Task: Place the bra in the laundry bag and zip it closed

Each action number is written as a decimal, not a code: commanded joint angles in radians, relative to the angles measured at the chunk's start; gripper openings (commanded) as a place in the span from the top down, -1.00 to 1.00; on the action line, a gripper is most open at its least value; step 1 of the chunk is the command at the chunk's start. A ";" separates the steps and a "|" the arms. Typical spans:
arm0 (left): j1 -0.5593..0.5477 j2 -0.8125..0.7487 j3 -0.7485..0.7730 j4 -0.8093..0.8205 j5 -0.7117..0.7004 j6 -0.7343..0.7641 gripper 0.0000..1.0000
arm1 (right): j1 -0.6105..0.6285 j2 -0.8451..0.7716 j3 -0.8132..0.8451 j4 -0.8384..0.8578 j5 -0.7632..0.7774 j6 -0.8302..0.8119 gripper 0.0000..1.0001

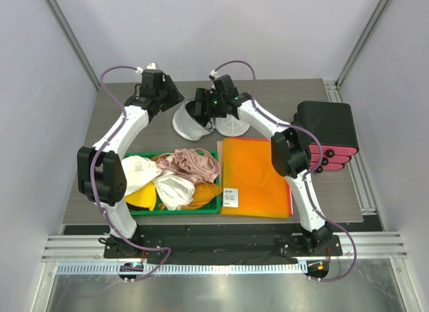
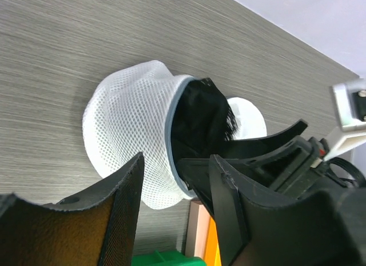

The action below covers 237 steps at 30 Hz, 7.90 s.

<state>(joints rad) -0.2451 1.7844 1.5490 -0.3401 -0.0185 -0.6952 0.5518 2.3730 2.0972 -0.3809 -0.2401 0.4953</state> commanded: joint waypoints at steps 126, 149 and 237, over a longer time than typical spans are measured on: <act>-0.445 -0.109 -0.372 0.740 -0.276 0.535 -0.57 | -0.029 -0.584 -0.316 0.113 0.515 -0.129 0.98; -0.490 0.089 -0.178 0.734 -0.474 0.602 0.33 | -0.027 -0.623 -0.351 0.106 0.417 -0.031 0.98; -0.012 0.304 0.455 -0.247 0.047 0.161 0.19 | -0.113 -0.156 -0.686 1.217 -0.025 0.537 0.58</act>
<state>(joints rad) -0.2035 2.1551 1.9709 -0.4938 0.2474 -0.6331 0.4133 2.3070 1.4479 0.8299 -0.3336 1.0054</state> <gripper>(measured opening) 0.354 0.217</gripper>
